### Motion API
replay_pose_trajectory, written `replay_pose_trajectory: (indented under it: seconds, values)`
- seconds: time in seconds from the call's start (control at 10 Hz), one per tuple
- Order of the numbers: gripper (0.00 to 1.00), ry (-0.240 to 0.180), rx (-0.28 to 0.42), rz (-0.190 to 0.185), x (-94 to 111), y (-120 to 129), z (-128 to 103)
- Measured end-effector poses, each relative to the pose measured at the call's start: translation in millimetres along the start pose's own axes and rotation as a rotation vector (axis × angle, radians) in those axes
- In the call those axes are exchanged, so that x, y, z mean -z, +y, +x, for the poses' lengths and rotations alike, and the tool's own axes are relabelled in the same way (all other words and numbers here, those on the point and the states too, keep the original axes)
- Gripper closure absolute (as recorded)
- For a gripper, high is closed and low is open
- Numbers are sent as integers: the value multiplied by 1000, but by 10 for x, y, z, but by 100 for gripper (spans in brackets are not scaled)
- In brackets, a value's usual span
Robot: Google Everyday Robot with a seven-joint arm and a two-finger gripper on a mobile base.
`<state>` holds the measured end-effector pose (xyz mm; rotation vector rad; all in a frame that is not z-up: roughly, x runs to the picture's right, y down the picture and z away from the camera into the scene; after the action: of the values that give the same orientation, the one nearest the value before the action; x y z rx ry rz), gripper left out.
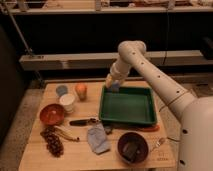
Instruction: Wipe red bowl with sponge
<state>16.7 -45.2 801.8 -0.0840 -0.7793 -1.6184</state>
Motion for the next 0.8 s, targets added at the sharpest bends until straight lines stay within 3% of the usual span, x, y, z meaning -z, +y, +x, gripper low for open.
replay_pose_trajectory:
  seconds: [0.4, 0.8]
  values:
    - [100, 33, 194, 121, 121, -1089, 245]
    - [100, 28, 395, 236, 58, -2265, 144]
